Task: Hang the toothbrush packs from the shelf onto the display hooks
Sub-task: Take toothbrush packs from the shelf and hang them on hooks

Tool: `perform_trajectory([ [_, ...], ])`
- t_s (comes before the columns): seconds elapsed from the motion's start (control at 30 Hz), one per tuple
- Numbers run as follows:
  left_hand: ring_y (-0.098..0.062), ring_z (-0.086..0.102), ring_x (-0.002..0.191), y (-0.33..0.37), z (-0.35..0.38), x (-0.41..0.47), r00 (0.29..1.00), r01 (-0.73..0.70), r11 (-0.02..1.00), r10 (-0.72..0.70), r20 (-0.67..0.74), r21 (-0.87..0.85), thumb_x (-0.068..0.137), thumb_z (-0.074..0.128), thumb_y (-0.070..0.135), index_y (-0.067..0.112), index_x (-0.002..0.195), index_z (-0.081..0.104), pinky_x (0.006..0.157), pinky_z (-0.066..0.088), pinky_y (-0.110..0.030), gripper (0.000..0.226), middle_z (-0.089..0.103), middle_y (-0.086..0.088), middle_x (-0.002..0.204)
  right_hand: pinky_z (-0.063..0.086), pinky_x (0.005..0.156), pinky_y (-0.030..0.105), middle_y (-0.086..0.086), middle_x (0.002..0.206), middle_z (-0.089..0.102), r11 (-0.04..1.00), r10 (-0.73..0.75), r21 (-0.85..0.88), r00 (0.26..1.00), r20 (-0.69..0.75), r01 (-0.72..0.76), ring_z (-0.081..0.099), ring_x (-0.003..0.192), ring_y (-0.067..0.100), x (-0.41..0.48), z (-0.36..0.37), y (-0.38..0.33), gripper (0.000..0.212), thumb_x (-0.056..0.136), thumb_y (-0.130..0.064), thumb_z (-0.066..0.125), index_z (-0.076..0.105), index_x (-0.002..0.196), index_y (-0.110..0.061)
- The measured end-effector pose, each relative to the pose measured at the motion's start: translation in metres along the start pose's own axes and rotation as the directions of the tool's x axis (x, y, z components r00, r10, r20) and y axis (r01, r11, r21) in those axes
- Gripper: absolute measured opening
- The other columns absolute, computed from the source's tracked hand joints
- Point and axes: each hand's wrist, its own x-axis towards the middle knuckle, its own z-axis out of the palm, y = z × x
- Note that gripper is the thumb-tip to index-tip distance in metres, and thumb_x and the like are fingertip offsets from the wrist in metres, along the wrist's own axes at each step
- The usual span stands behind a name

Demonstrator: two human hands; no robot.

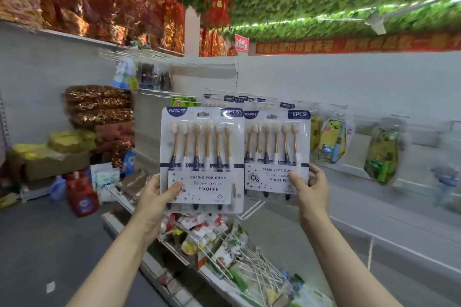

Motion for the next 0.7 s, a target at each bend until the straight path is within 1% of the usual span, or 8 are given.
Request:
perform_trajectory([
  [0.1,-0.025,0.068,0.104,-0.004,-0.014,0.049,0.999,-0.028,1.000,0.028,0.018,-0.001,0.075,0.072,0.021,0.016,0.114,0.060,0.093,0.051,-0.047,0.041,0.074,-0.003,0.106,0.054,0.061,0.019,0.011,0.108,0.066,0.999,-0.005,0.034,1.000,0.001,0.005,0.066,0.086,0.018,0.025,0.045,0.022,0.040,0.090,-0.005,0.070,0.051,0.125,-0.013],
  [0.17,-0.020,0.067,0.102,-0.004,-0.022,0.082,0.998,-0.051,0.999,0.051,0.032,0.005,0.076,0.071,0.021,0.019,0.112,0.061,0.091,0.050,-0.041,0.038,0.074,0.001,0.104,0.055,0.072,0.028,0.010,0.112,0.067,1.000,-0.005,0.024,1.000,-0.008,0.006,0.068,0.095,0.022,0.042,0.070,0.037,0.042,0.089,-0.009,0.072,0.053,0.126,-0.015],
  [0.23,-0.014,0.067,0.100,-0.003,-0.024,0.113,0.996,-0.074,0.997,0.074,0.054,-0.005,0.079,0.070,0.018,0.021,0.111,0.061,0.085,0.049,-0.032,0.034,0.075,0.006,0.101,0.055,0.077,0.032,0.009,0.112,0.068,1.000,0.000,0.025,1.000,-0.016,0.000,0.068,0.099,0.024,0.060,0.092,0.050,0.043,0.088,-0.010,0.073,0.054,0.126,-0.017],
  [0.3,-0.013,0.068,0.096,-0.003,-0.025,0.142,0.994,-0.078,0.997,0.079,0.074,-0.017,0.077,0.069,0.018,0.021,0.107,0.061,0.083,0.049,-0.032,0.032,0.076,0.007,0.096,0.055,0.080,0.033,0.008,0.115,0.067,1.000,0.010,0.024,0.999,-0.040,-0.009,0.068,0.101,0.024,0.078,0.111,0.061,0.046,0.088,-0.011,0.074,0.053,0.129,-0.016],
  [0.43,-0.022,0.067,0.102,-0.010,-0.029,0.196,0.991,-0.049,0.999,0.052,0.121,-0.021,0.072,0.073,0.023,0.018,0.110,0.062,0.092,0.049,-0.043,0.039,0.075,0.000,0.104,0.053,0.074,0.029,0.007,0.114,0.068,1.000,0.026,0.010,0.995,-0.098,-0.025,0.069,0.097,0.022,0.105,0.138,0.077,0.046,0.088,-0.011,0.073,0.053,0.130,-0.015],
  [0.5,-0.019,0.068,0.101,-0.014,-0.029,0.221,0.987,-0.056,0.998,0.062,0.149,-0.042,0.071,0.073,0.021,0.017,0.113,0.061,0.090,0.049,-0.037,0.044,0.075,-0.001,0.105,0.053,0.073,0.029,0.007,0.114,0.067,1.000,0.023,0.004,0.991,-0.132,-0.023,0.068,0.096,0.022,0.116,0.148,0.082,0.045,0.089,-0.010,0.073,0.052,0.128,-0.017],
  [0.57,-0.014,0.068,0.097,-0.016,-0.025,0.243,0.979,-0.062,0.997,0.071,0.189,-0.054,0.071,0.072,0.021,0.017,0.112,0.060,0.084,0.049,-0.031,0.043,0.074,0.002,0.103,0.054,0.074,0.031,0.007,0.114,0.066,1.000,0.024,0.012,0.984,-0.175,-0.022,0.068,0.095,0.022,0.125,0.156,0.087,0.044,0.088,-0.009,0.073,0.052,0.126,-0.019],
  [0.7,-0.016,0.067,0.096,-0.022,-0.020,0.285,0.957,-0.050,0.997,0.062,0.285,-0.050,0.076,0.071,0.018,0.017,0.110,0.060,0.083,0.049,-0.031,0.035,0.073,-0.001,0.104,0.057,0.079,0.037,0.009,0.116,0.066,1.000,0.006,-0.004,0.966,-0.259,-0.007,0.068,0.097,0.024,0.138,0.168,0.097,0.043,0.087,-0.010,0.074,0.053,0.123,-0.020],
])
